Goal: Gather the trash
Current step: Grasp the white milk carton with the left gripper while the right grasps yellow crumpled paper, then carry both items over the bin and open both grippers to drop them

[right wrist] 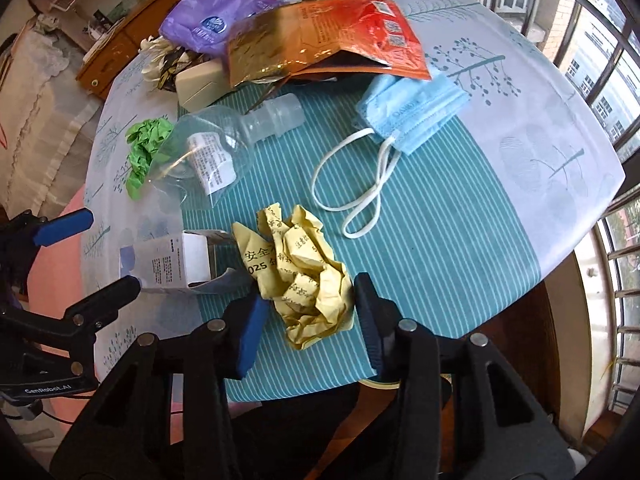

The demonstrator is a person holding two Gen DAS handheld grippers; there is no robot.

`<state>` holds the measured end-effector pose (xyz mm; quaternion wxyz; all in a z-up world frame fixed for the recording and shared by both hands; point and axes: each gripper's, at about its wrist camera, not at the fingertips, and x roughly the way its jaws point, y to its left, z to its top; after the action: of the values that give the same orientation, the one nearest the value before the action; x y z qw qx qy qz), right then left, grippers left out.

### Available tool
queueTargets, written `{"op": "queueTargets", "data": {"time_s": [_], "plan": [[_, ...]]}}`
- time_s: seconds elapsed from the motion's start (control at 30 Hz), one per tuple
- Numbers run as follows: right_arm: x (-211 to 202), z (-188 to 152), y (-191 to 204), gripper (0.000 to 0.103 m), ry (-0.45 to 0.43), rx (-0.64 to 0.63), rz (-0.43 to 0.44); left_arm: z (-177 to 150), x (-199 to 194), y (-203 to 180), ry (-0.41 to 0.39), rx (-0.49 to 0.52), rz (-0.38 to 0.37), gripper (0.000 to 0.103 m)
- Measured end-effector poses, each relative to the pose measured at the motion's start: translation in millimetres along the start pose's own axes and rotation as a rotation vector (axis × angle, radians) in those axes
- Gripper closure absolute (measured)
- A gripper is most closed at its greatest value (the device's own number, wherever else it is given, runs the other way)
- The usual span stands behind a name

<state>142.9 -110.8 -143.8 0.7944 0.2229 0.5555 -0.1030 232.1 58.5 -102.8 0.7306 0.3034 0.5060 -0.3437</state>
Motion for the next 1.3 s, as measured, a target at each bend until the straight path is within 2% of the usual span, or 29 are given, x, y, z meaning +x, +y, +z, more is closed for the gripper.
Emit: {"op": "queueTargets", "data": {"time_s": [0.13,0.27,0.3,0.37,0.47,0.57,0.8,1.03,1.27,1.3], "plan": [[-1,-1,-11,0.063,-0.006,0.071,0.015,11,16,-12,0.042,0.108,-0.051,0.018],[-8,-1,-19,0.063,-0.026,0.096,0.004,15,36,-22,0.098,0.16,-0.072,0.019],[-11,-1,-23,0.063,-0.031,0.098,0.002,16,41,-24,0.115,0.161,-0.084,0.022],[-13,0,-25,0.063,-0.041,0.102,-0.001,17,50,-27,0.152,0.157,-0.107,0.036],[-20,-1,-32,0.063,-0.052,0.108,0.004,18,59,-33,0.184,0.142,-0.122,0.049],[-26,0,-36,0.064,-0.062,0.11,0.01,18,61,-36,0.188,0.101,-0.132,0.062],[-44,4,-35,0.064,-0.077,0.038,0.01,4,40,-31,0.141,-0.056,-0.125,0.063],[-71,9,-22,0.064,-0.108,-0.134,0.0,-21,5,-39,0.082,-0.201,-0.103,0.063],[-108,3,-11,0.064,-0.169,-0.377,0.024,-33,-27,-63,0.007,-0.347,-0.02,0.063],[-112,0,-11,0.064,-0.176,-0.423,0.029,-27,-35,-72,-0.007,-0.368,-0.004,0.063]]}}
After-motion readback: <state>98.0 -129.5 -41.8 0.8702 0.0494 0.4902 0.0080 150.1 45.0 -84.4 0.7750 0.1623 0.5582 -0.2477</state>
